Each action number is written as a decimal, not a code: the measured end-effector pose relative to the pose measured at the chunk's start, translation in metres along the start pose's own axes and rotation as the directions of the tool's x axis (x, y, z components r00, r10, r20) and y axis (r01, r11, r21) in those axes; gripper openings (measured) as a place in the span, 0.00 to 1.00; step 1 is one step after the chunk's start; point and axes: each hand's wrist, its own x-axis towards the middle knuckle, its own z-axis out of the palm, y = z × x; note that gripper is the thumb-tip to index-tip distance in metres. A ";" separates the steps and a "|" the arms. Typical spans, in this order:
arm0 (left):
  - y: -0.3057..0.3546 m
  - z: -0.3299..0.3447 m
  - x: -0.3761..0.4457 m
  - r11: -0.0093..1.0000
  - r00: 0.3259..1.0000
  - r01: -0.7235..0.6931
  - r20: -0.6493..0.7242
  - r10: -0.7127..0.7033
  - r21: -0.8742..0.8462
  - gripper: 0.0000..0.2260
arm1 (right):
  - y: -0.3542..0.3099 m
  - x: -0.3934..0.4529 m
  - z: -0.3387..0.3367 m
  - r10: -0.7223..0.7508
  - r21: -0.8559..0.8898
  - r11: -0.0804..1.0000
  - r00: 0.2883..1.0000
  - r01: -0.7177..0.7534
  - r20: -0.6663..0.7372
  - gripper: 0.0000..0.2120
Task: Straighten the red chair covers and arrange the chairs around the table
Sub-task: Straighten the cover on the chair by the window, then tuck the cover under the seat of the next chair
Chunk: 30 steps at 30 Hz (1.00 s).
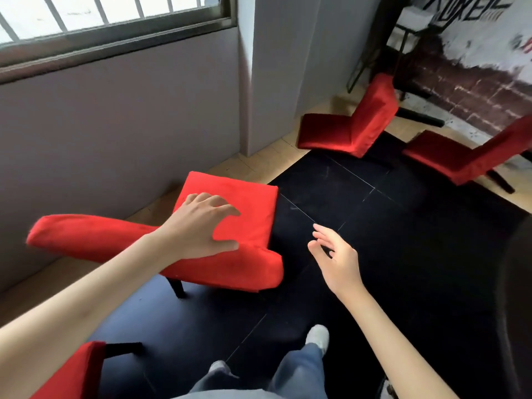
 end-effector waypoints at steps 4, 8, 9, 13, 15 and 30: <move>0.044 0.004 0.063 0.997 0.996 -0.077 0.045 0.076 0.006 0.27 | 0.021 0.024 -0.050 0.038 -0.028 0.999 0.997 -0.039 -0.065 0.25; 0.097 0.009 0.133 0.989 0.988 -0.145 0.050 0.145 -0.004 0.26 | 0.046 0.054 -0.106 0.095 -0.030 0.995 0.990 -0.099 -0.103 0.27; 0.110 0.010 0.150 0.988 0.987 -0.153 0.051 0.153 -0.013 0.25 | 0.052 0.063 -0.121 0.109 -0.034 0.993 0.989 -0.113 -0.104 0.27; 0.158 0.015 0.222 0.989 0.985 -0.147 0.089 0.148 -0.011 0.23 | 0.078 0.105 -0.181 0.147 -0.042 0.987 0.983 -0.152 -0.112 0.29; 0.178 0.018 0.255 0.992 0.987 -0.128 0.098 0.128 -0.009 0.22 | 0.092 0.128 -0.207 0.174 -0.032 0.983 0.978 -0.178 -0.114 0.29; 0.175 0.034 0.450 0.996 0.991 0.075 0.116 -0.070 -0.038 0.21 | 0.140 0.335 -0.268 0.280 0.039 0.959 0.960 -0.279 -0.004 0.26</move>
